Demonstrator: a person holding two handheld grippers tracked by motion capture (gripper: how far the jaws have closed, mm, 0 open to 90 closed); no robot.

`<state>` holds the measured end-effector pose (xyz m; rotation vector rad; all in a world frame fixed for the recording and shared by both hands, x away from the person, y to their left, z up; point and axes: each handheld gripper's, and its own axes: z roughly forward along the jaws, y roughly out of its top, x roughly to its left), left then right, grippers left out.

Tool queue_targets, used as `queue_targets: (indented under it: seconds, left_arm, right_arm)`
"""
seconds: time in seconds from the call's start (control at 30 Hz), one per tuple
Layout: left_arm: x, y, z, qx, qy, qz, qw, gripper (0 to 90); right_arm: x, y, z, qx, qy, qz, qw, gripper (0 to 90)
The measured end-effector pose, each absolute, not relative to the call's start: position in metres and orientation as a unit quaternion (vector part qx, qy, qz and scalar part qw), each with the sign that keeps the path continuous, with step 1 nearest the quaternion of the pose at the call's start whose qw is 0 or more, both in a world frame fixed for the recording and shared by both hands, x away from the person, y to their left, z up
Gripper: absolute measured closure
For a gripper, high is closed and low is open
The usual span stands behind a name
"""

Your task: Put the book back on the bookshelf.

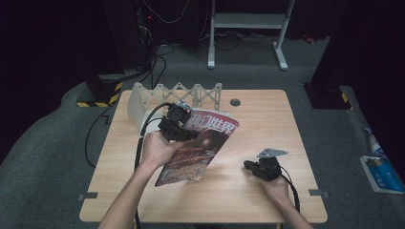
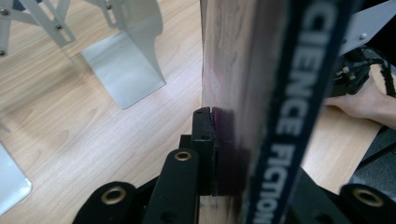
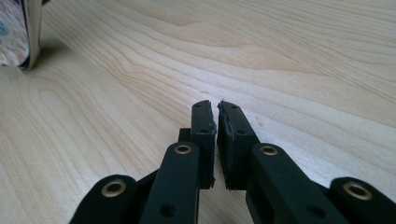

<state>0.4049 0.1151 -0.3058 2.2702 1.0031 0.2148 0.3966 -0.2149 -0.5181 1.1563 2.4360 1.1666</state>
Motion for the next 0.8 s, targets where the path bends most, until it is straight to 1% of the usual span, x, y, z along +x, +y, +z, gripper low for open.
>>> queue_targets:
  seconds: [0.33,0.53,0.63,0.8]
  left_arm:
    - [0.415,0.129,-0.299,0.861,0.400,0.083,0.303,82.1]
    - [0.421,0.137,-0.295,0.859,0.411,0.083,0.292,82.1]
    - [0.423,0.142,-0.294,0.858,0.415,0.085,0.290,82.1]
    - [0.425,0.148,-0.291,0.855,0.421,0.087,0.290,82.1]
  right_arm:
    - [0.397,-0.224,-0.519,0.400,0.824,0.387,0.105,83.6]
    - [0.397,-0.227,-0.519,0.406,0.822,0.384,0.110,81.5]
    - [0.397,-0.228,-0.519,0.406,0.822,0.379,0.129,80.8]
    - [0.397,-0.230,-0.518,0.417,0.816,0.372,0.148,76.3]
